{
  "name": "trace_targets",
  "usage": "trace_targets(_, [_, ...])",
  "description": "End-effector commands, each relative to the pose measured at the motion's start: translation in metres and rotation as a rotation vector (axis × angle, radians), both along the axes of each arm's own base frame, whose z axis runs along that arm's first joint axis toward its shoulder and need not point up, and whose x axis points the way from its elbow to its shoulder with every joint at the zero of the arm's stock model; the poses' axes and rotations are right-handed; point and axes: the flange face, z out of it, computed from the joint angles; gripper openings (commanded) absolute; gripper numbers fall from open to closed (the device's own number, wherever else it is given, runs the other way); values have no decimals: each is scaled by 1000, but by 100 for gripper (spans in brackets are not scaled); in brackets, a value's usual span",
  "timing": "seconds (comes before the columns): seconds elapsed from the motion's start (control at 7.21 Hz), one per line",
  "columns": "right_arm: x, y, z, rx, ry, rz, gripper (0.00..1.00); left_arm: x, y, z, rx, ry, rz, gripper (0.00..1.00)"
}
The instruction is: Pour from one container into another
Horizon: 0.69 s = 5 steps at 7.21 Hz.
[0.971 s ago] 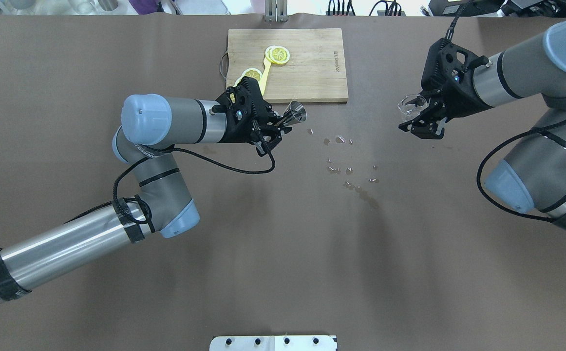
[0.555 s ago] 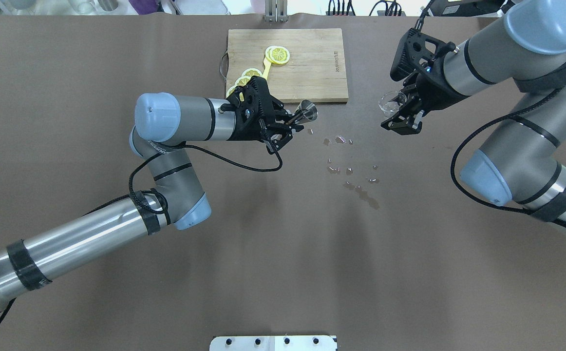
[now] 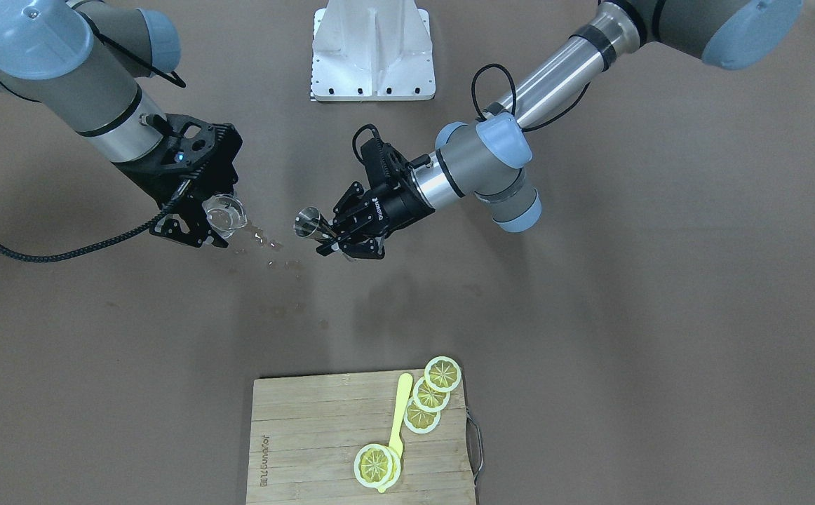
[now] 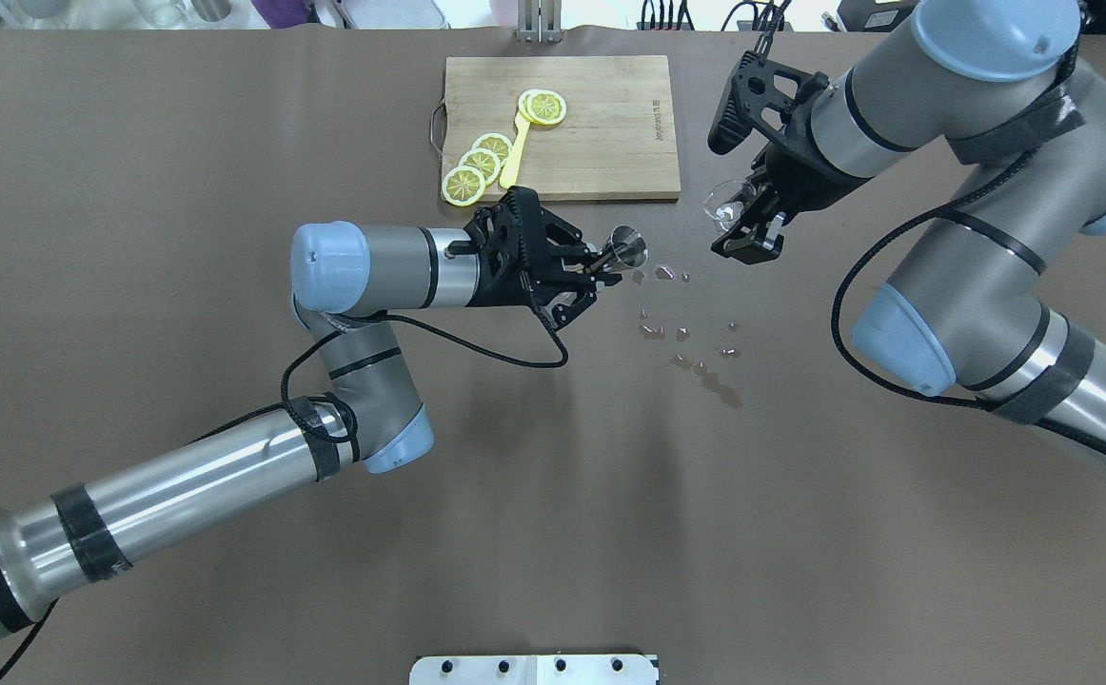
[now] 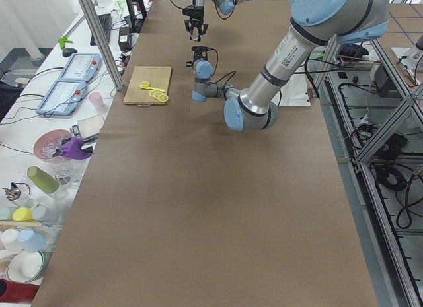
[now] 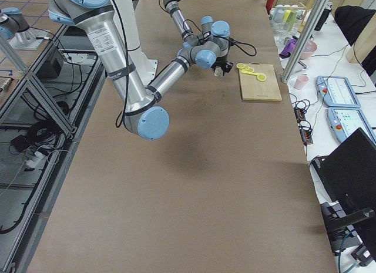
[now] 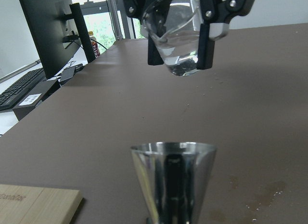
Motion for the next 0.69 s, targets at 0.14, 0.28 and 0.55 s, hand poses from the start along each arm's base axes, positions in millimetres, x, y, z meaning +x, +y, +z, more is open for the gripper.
trace_targets(0.14, [-8,1,-18,13,46,-46,0,14,8,-1,9,31,-1,0])
trace_targets(0.28, [-9,2,-18,2,54,-49,0,15,8,-1,8,30,-2,0])
trace_targets(0.55, [-24,14,-21,-11,71,-81,0,14,8,-1,2,32,-2,0])
